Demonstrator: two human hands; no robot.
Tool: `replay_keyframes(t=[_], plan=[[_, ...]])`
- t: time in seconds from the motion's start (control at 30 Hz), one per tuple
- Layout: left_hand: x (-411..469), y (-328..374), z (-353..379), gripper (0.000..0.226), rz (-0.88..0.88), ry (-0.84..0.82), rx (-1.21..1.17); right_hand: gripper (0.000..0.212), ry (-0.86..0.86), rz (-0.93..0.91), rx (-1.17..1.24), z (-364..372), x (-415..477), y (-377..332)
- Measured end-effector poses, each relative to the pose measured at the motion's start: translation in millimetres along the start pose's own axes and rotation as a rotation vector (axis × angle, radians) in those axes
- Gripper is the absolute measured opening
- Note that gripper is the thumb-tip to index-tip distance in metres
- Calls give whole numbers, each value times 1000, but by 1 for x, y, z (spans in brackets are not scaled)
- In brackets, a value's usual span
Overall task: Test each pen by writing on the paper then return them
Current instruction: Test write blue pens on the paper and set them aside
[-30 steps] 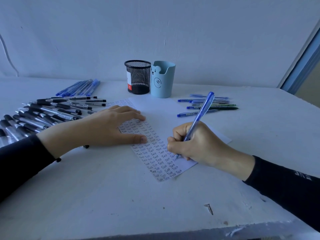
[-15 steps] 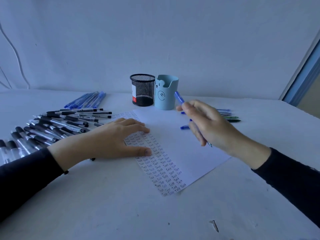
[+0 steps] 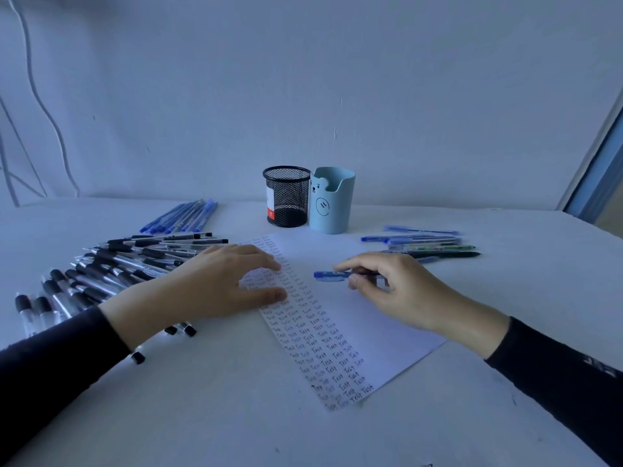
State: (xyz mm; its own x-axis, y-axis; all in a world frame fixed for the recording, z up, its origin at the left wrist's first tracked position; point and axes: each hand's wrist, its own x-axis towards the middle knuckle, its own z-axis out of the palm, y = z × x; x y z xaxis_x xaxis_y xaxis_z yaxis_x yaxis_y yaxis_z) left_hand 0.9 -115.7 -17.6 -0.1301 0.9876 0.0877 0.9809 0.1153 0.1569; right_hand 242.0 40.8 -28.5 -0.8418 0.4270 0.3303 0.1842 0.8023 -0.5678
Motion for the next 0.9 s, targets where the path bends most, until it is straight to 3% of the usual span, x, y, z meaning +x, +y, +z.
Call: replay_keyframes(t=[0.53, 0.77, 0.9], plan=[[2, -4, 4, 84, 7, -1, -78, 9, 0, -102, -15, 1, 0, 5], [3, -7, 5, 83, 31, 1, -68, 24, -26, -162, -166, 7, 3, 17], [5, -5, 4, 69, 90, 88, -74, 24, 117, -92, -238, -19, 12, 35]])
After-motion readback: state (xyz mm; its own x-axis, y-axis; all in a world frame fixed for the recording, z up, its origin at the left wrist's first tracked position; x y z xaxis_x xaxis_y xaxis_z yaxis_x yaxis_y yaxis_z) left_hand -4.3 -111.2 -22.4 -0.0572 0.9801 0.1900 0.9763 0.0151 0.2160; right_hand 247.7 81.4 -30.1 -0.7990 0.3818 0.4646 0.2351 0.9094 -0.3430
